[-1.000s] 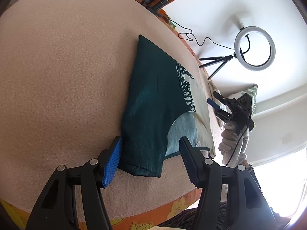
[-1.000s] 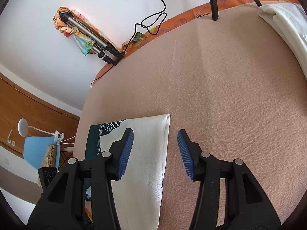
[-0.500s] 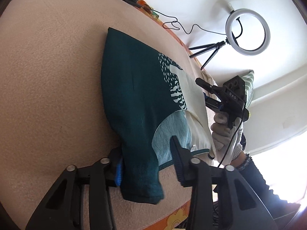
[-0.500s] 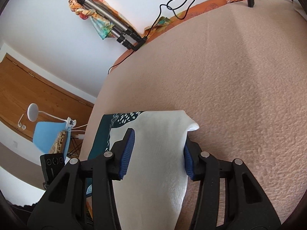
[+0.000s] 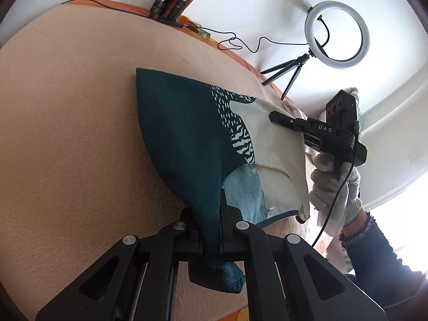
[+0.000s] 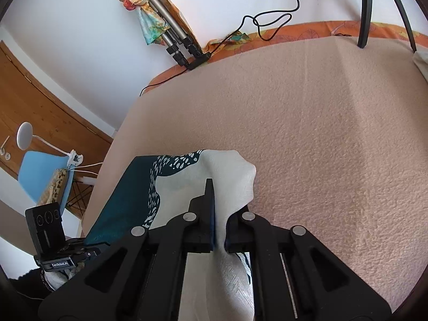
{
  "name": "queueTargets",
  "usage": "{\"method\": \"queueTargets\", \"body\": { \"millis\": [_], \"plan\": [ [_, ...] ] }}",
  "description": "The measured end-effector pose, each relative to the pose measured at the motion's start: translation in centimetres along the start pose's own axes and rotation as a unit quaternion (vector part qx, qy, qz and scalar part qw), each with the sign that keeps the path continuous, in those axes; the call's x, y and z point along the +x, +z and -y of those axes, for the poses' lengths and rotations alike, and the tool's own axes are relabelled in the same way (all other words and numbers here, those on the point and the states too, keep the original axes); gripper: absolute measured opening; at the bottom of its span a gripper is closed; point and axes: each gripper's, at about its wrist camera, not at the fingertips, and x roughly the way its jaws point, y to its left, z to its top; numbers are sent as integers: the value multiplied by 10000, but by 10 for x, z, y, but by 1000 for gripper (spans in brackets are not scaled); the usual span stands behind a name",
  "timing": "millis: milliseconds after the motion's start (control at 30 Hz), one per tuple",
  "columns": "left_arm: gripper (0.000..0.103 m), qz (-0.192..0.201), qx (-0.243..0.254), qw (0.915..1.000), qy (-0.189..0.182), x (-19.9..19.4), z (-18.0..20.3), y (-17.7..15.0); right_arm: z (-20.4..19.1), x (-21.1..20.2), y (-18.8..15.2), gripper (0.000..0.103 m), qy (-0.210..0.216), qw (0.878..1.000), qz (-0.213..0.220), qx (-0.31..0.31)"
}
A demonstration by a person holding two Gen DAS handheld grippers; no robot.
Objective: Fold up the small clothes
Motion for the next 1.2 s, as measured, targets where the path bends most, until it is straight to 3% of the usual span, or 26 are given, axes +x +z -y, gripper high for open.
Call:
{"method": "queueTargets", "body": {
  "millis": [500,1200],
  "plan": [
    [5,221,711,9965,-385,4,58,29,-13,-77,19,5,-424,9972,489,-387],
    [5,310,2078,9709,-1147,113,221,86,80,-239,68,5,-1702,9754,1341,-403]
  ]
}}
